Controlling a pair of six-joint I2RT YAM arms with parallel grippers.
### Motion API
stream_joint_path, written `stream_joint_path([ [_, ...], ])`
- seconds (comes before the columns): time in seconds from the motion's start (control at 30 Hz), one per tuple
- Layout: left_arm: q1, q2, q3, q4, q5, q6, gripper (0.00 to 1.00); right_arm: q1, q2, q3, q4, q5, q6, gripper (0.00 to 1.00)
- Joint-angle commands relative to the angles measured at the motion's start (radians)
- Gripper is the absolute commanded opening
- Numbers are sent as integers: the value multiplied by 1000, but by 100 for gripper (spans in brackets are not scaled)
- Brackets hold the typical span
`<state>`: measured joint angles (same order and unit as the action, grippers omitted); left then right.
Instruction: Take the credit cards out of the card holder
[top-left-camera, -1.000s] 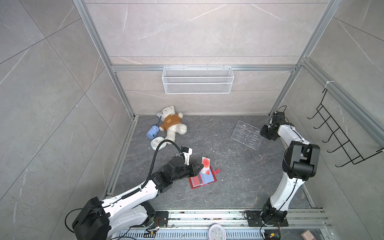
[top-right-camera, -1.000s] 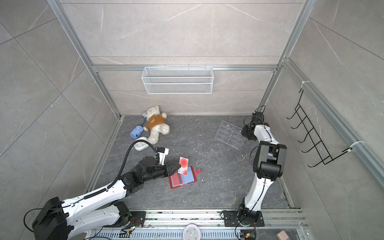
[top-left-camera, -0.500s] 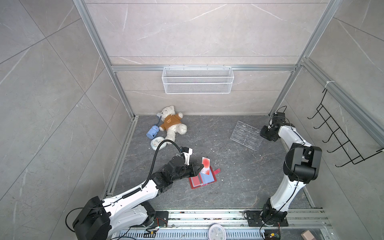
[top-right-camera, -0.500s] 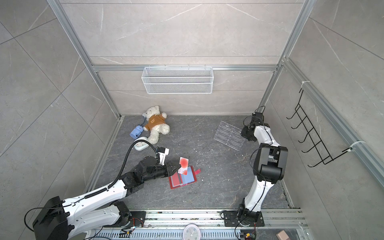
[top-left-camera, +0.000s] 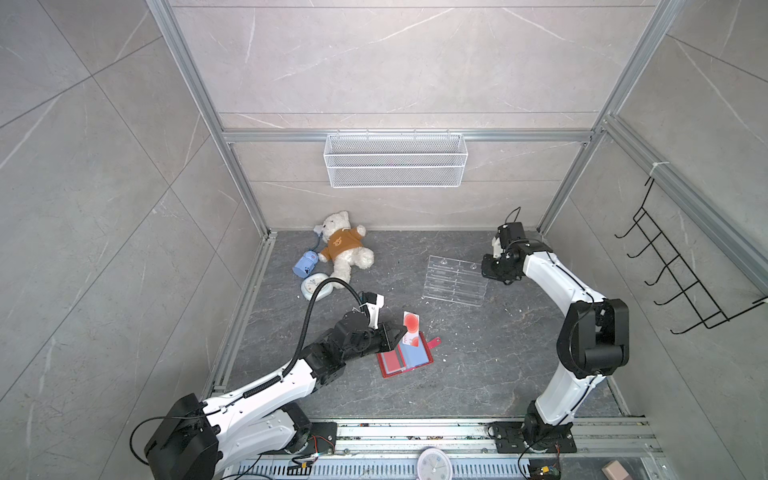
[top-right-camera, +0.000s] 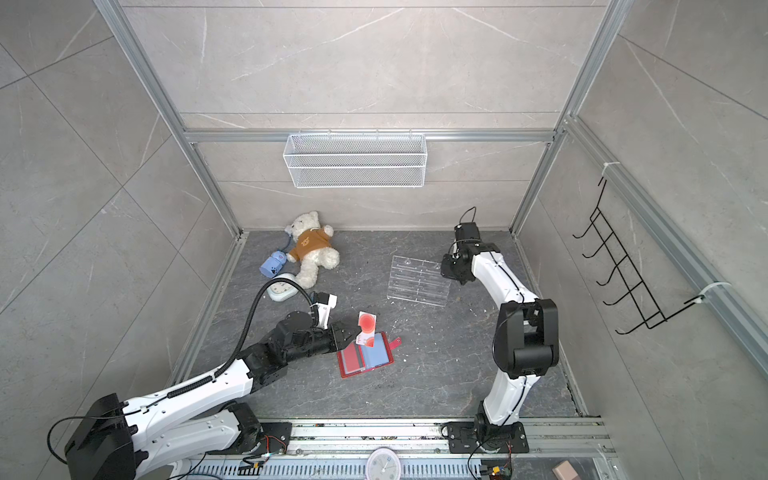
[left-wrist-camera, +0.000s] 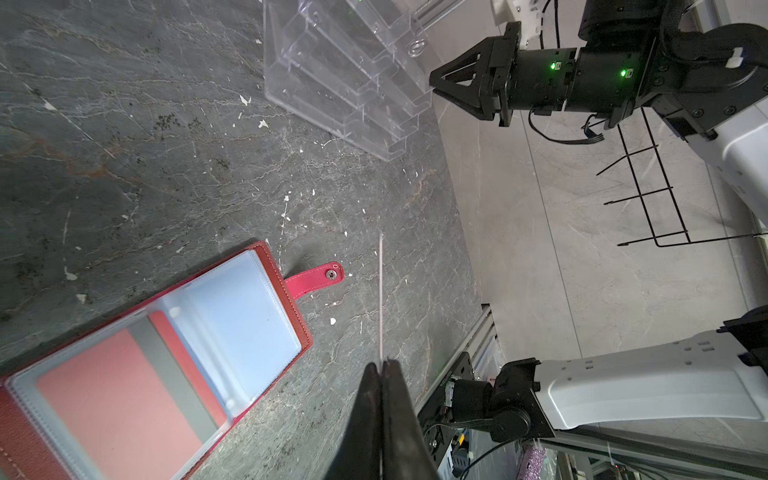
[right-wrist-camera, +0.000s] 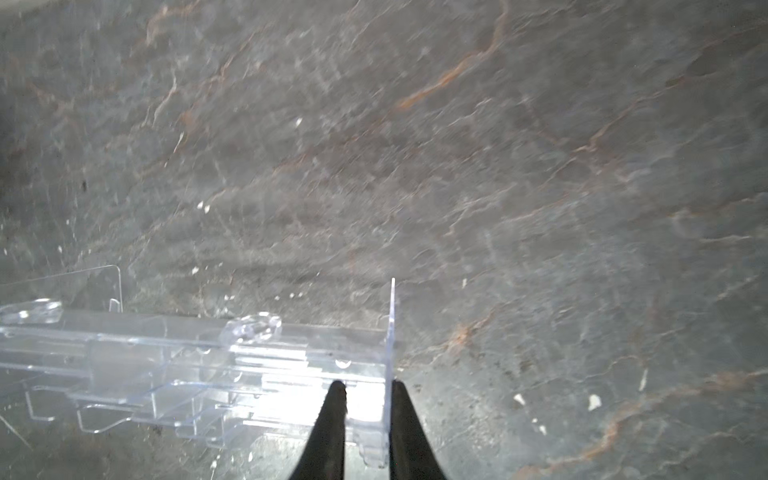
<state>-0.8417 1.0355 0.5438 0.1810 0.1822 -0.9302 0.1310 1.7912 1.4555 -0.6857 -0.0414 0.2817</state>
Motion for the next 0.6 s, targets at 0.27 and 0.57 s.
stream_joint_path([
  [0.27, -2, -43, 30, 3, -44, 37, 0, 153, -52, -34, -27, 123, 171, 11],
  [0.57, -2, -44, 27, 9, -58, 44, 0, 263, -39, -50, -39, 209, 277, 8],
])
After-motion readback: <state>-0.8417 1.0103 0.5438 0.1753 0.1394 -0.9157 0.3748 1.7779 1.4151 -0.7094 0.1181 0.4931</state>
